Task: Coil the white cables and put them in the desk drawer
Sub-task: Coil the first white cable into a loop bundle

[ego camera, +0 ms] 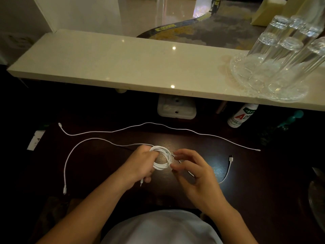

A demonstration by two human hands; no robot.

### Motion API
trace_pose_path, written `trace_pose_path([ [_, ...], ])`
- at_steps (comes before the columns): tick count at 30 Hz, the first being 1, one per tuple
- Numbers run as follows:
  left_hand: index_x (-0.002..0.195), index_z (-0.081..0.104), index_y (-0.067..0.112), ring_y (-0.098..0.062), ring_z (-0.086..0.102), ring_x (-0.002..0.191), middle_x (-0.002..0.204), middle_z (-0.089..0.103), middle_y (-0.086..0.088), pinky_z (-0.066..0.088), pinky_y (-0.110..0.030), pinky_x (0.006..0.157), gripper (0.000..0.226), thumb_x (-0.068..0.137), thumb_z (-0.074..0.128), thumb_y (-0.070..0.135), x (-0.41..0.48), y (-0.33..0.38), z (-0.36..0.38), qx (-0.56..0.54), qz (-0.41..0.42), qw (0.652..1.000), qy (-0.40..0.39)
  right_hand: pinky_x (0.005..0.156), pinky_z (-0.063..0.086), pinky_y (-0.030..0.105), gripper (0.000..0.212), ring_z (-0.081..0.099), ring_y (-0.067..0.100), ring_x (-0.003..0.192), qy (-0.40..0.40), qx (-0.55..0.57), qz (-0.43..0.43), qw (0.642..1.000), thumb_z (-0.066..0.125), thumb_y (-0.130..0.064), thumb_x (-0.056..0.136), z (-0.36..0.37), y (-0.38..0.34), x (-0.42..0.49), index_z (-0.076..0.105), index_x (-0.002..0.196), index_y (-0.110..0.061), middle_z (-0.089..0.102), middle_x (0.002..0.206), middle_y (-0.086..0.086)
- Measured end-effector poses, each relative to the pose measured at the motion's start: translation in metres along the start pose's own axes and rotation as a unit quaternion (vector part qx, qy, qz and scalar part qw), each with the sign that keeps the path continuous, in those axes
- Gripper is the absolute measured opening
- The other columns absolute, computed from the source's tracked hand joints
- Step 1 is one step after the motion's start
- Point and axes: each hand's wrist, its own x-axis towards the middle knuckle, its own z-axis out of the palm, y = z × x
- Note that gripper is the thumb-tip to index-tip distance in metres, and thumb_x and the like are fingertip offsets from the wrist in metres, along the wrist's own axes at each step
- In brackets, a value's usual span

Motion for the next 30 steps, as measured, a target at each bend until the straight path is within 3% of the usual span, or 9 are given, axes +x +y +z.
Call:
trace_pose_path([
  [2,0.066,0.052,0.013,-0.012,0.041,0.040,0.046,0.044,0.006,0.038,-0.029,0.048,0.029,0.092,0.041,0.017,0.004,-0.005,0.000,0.096,0.039,0.994,0.038,0.093,0.046,0.012,0.029,0.058,0.004,0.117,-0.098,-0.013,0.050,0.994,0.067,0.001,0.075,-0.007,0.003,0.002,0.076,0.092,-0.020,0.059,0.127,-0.009],
  [4,0.070,0.058,0.011,-0.012,0.048,0.049,0.052,0.051,0.007,0.040,-0.030,0.053,0.029,0.093,0.044,0.022,0.004,-0.007,0.000,0.177,0.085,0.979,0.054,0.089,0.049,0.016,0.017,0.063,0.004,0.110,-0.094,0.056,0.128,0.986,0.069,-0.007,0.079,-0.011,-0.001,0.007,0.072,0.083,-0.023,0.064,0.118,-0.015],
  [7,0.076,0.065,0.012,-0.009,0.049,0.050,0.054,0.054,0.008,0.041,-0.032,0.055,0.030,0.095,0.047,0.027,0.003,-0.003,-0.001,0.217,0.112,0.970,-0.009,0.080,0.057,0.027,0.021,0.070,0.011,0.096,-0.033,0.176,0.228,0.957,0.076,-0.013,0.082,-0.009,-0.001,0.020,0.065,0.096,-0.024,0.072,0.106,-0.005],
  [10,0.068,0.066,0.017,-0.006,0.049,0.052,0.053,0.054,0.010,0.041,-0.031,0.057,0.030,0.092,0.052,0.027,0.003,0.004,0.000,0.209,0.101,0.971,-0.057,0.074,0.054,0.032,0.017,0.070,0.018,0.082,-0.122,0.173,0.259,0.942,0.070,-0.012,0.087,-0.006,0.003,0.031,0.071,0.103,-0.018,0.076,0.091,0.005],
  [16,0.099,0.072,0.001,-0.016,0.064,0.083,0.092,0.072,-0.008,0.050,-0.029,0.074,0.024,0.094,0.058,0.020,0.000,0.004,-0.016,-0.106,-0.004,0.975,-0.193,0.058,0.047,0.023,0.017,0.061,0.013,0.071,-0.105,0.351,0.331,0.870,0.055,-0.005,0.096,-0.004,0.008,0.027,0.071,0.101,-0.002,0.069,0.086,0.009],
  [21,0.091,0.067,0.010,-0.015,0.061,0.076,0.084,0.071,-0.005,0.043,-0.031,0.071,0.030,0.100,0.044,0.027,0.000,-0.006,0.003,-0.287,-0.048,0.950,-0.115,0.076,0.053,0.032,0.023,0.065,0.022,0.086,-0.021,0.503,0.366,0.783,0.045,-0.006,0.099,0.014,0.002,0.023,0.063,0.108,0.004,0.067,0.096,0.017],
  [24,0.074,0.056,0.013,-0.018,0.056,0.068,0.067,0.056,-0.005,0.044,-0.033,0.068,0.038,0.102,0.038,0.031,0.001,-0.012,0.015,-0.392,-0.067,0.912,-0.102,0.085,0.046,0.053,0.023,0.059,0.032,0.093,-0.037,0.397,0.370,0.839,0.052,-0.024,0.094,0.031,0.001,0.019,0.070,0.098,-0.011,0.070,0.100,0.020],
  [27,0.066,0.056,0.012,-0.020,0.052,0.066,0.063,0.049,-0.007,0.046,-0.029,0.066,0.040,0.101,0.042,0.022,-0.001,-0.020,0.019,-0.289,0.018,0.956,-0.056,0.073,0.043,0.039,0.024,0.058,0.025,0.083,-0.106,0.324,0.368,0.865,0.053,-0.024,0.092,0.025,-0.003,0.024,0.071,0.079,-0.017,0.068,0.088,0.011],
  [30,0.087,0.065,0.009,-0.008,0.060,0.069,0.067,0.064,0.002,0.049,-0.017,0.068,0.031,0.103,0.040,0.017,-0.004,-0.017,0.010,-0.118,0.068,0.988,-0.079,0.068,0.041,0.025,0.029,0.061,0.013,0.078,-0.183,0.433,0.393,0.790,0.045,-0.029,0.099,0.013,-0.003,0.026,0.066,0.096,-0.009,0.068,0.085,0.001],
])
